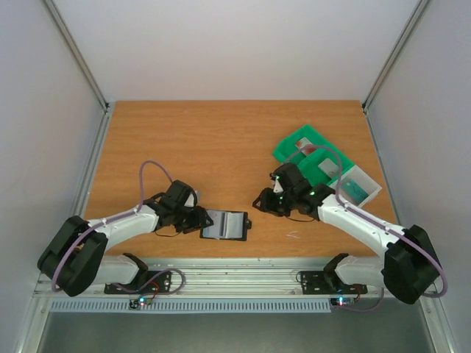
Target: Take the credit cards out of the card holder
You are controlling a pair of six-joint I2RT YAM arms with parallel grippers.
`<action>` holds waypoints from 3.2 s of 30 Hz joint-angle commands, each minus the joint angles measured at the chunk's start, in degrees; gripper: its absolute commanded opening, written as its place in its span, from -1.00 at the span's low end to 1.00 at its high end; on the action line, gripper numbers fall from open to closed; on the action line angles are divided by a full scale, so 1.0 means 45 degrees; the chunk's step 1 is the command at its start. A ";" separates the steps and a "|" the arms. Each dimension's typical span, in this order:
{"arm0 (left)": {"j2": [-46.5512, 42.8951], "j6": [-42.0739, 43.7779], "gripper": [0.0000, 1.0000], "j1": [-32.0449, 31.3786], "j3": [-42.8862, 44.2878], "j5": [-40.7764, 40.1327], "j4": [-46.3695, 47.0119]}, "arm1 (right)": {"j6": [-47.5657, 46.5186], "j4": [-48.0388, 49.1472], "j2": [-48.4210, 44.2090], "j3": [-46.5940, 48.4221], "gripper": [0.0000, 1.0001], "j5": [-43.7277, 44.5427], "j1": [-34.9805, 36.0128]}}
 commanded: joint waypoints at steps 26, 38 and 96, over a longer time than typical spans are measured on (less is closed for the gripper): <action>-0.2759 -0.3195 -0.03 -0.0895 -0.1779 0.0455 0.2926 | 0.0931 0.2966 0.5245 0.1199 -0.48 0.1038 0.3857; -0.1237 -0.3612 -0.03 -0.0891 -0.2136 0.0909 0.5431 | 0.0899 0.3221 0.5778 0.0730 -0.62 0.1114 0.3857; -0.0275 -0.3674 -0.04 -0.0900 -0.2405 0.1119 0.7266 | 0.1703 0.4604 0.6129 -0.0373 -0.86 0.0645 0.3857</action>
